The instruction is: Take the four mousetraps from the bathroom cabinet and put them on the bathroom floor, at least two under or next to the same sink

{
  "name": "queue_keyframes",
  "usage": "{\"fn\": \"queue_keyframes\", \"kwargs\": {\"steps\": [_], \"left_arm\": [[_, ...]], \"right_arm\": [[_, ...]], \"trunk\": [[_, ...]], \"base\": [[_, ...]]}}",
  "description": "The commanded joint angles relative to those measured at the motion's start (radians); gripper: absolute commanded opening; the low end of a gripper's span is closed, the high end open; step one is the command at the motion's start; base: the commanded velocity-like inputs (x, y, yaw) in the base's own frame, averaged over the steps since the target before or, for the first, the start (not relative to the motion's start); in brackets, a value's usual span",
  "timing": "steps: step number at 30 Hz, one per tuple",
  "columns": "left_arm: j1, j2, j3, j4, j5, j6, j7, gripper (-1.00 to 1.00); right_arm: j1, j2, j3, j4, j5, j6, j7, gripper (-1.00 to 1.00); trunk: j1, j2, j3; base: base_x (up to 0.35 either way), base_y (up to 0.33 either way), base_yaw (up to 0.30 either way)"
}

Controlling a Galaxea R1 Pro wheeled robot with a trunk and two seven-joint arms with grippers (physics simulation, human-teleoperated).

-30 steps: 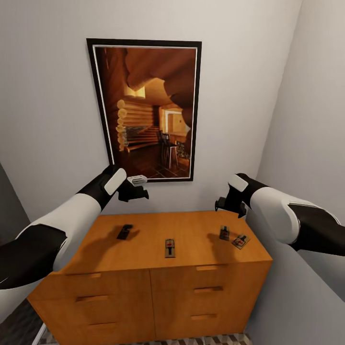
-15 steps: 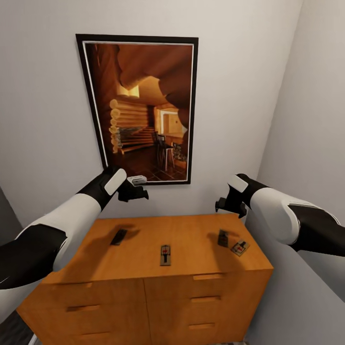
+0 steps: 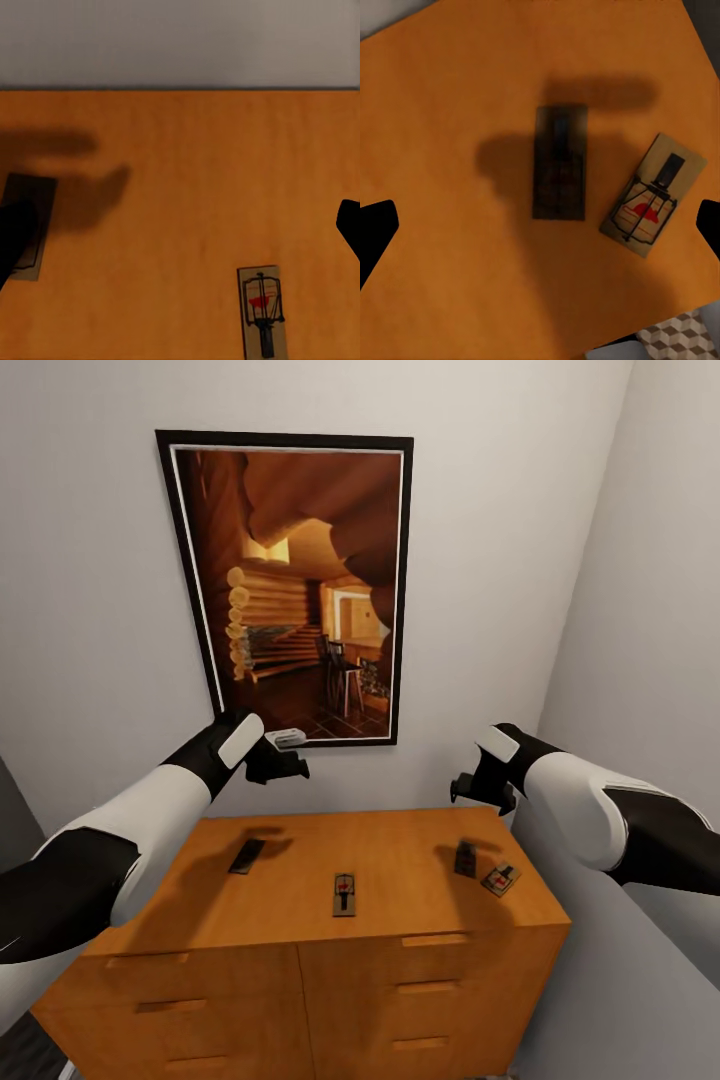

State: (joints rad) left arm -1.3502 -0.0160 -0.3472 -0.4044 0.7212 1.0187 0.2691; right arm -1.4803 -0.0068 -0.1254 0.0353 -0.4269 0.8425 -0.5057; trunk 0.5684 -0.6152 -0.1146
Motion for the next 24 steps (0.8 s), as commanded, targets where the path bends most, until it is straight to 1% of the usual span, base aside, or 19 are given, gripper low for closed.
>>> {"fn": "queue_keyframes", "kwargs": {"steps": [1,3,24], "left_arm": [[-0.001,0.001,-0.007,-0.001,0.011,0.002,0.007,1.00],[-0.001,0.001,-0.007,-0.001,0.011,0.002,0.007,1.00],[-0.001,-0.001,-0.008,-0.002,0.015,0.006,0.007,1.00]], "right_arm": [[-0.002,0.000,-0.008,0.002,-0.004,-0.002,-0.010,1.00],[-0.002,-0.001,-0.008,0.002,-0.004,-0.002,-0.010,1.00],[0.004,-0.005,-0.007,0.002,-0.001,-0.002,-0.002,1.00]], "trunk": [[0.000,-0.002,-0.002],[0.000,-0.002,-0.002],[0.081,-0.149,-0.068]], "base": [[0.003,-0.001,0.000],[0.002,-0.001,0.000],[0.000,0.000,0.000]]}}
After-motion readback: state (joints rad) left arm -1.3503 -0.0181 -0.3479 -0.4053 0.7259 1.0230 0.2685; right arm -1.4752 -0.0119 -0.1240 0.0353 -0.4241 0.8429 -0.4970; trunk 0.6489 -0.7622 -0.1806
